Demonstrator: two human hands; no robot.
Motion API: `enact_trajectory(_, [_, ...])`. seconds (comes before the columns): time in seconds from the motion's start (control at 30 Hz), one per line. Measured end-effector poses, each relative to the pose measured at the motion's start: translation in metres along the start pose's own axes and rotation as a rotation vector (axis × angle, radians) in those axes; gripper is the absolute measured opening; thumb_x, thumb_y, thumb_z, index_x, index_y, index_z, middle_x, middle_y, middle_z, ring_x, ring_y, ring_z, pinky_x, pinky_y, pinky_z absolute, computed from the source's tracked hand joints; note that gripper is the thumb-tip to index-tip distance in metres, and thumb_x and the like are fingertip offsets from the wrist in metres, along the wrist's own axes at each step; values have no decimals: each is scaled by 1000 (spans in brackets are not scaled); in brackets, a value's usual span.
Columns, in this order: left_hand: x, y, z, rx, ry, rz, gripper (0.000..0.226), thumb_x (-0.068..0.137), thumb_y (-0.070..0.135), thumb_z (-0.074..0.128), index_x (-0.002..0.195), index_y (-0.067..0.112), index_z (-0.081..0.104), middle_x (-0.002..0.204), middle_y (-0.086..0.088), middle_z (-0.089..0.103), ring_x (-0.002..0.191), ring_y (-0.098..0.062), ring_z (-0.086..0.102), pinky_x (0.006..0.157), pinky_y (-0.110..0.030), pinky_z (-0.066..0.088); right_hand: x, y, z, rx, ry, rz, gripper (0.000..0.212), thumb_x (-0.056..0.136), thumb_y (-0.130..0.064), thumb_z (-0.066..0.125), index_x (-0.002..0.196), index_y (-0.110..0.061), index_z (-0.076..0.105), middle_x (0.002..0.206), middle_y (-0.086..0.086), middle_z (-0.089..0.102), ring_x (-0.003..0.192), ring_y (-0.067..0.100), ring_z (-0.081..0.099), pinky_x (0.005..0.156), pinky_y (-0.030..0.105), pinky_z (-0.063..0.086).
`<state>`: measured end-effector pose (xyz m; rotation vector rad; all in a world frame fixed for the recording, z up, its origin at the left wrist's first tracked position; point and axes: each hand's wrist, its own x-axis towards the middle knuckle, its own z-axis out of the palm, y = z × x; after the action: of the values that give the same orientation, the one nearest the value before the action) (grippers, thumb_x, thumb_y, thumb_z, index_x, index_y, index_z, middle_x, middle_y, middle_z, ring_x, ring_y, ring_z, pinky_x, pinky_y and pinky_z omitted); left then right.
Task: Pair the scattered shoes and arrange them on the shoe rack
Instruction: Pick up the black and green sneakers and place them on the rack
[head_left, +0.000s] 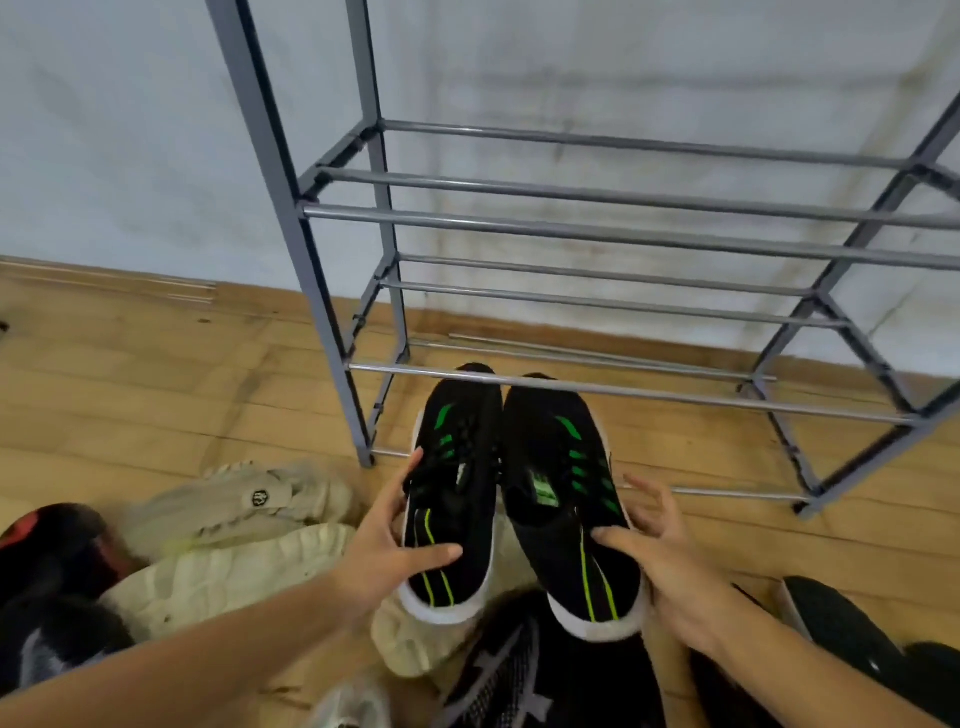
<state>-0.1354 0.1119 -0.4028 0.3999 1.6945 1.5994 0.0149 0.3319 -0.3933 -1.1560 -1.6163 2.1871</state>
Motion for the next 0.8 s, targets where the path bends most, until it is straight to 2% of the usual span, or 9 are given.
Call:
enact_trajectory(0.07, [29, 4, -11, 4, 17, 0, 109, 54, 9, 86, 142, 41, 31, 122, 20, 48, 91, 23, 57, 68, -10, 53, 32, -8, 13, 52, 23, -11, 51, 76, 12, 66, 114, -20, 53, 118, 10, 63, 98, 28, 64, 70, 37, 52])
enact_trajectory(0.13, [59, 5, -22, 12, 86, 6, 98, 68, -5, 77, 142, 40, 31, 122, 21, 48, 110, 11, 53, 75, -13, 50, 62, -15, 29, 116, 48, -15, 41, 77, 9, 67, 104, -19, 54, 117, 11, 64, 102, 29, 63, 79, 42, 52])
enact_trajectory(0.2, [85, 6, -29, 12, 138, -5, 92, 76, -14, 68, 141, 41, 32, 130, 10, 49, 124, -11, 47, 82, -20, 46, 90, -18, 45, 187, 81, -20, 40, 78, 6, 68, 107, -17, 53, 119, 12, 63, 109, 29, 61, 93, 47, 50])
enact_trajectory(0.27, [106, 7, -35, 1, 183, -32, 91, 78, -16, 64, 144, 38, 31, 130, 1, 50, 121, -19, 49, 84, -27, 46, 114, -21, 62, 240, 90, -32, 43, 80, 4, 67, 116, -11, 51, 123, 13, 61, 112, 29, 60, 99, 49, 47])
enact_trajectory(0.33, [124, 8, -41, 10, 232, -51, 89, 79, -17, 62, 146, 32, 31, 127, -2, 53, 122, -24, 49, 92, -35, 45, 134, -20, 77, 200, 59, -34, 41, 82, 0, 67, 120, -10, 52, 126, 13, 60, 113, 29, 60, 99, 50, 47])
enact_trajectory(0.43, [146, 8, -49, 77, 229, -104, 88, 81, -15, 61, 149, 28, 26, 140, -7, 47, 130, -28, 44, 106, -43, 40, 149, -8, 86, -28, 15, 32, 57, 83, 5, 62, 134, -18, 48, 132, 7, 57, 118, 27, 55, 102, 47, 44])
enact_trajectory(0.53, [157, 11, -49, 186, 180, -144, 92, 83, -14, 60, 152, 27, 15, 147, -8, 40, 133, -28, 40, 110, -46, 36, 154, 3, 81, -118, 9, 40, 70, 83, 10, 56, 144, -22, 39, 137, 3, 54, 125, 24, 50, 105, 44, 42])
enact_trajectory(0.67, [160, 18, -51, 304, 193, -143, 93, 84, -9, 62, 153, 28, 11, 148, -6, 41, 134, -26, 41, 110, -44, 36, 156, 0, 87, -60, 10, 3, 65, 88, 8, 53, 144, -23, 39, 140, 2, 53, 125, 23, 51, 105, 45, 42])
enact_trajectory(0.8, [161, 16, -52, 365, 191, -156, 91, 85, -5, 64, 153, 27, 11, 150, -6, 38, 135, -24, 39, 110, -38, 35, 152, -8, 94, -209, -12, -11, 61, 90, 2, 53, 144, -23, 38, 139, 1, 52, 126, 22, 49, 102, 39, 43])
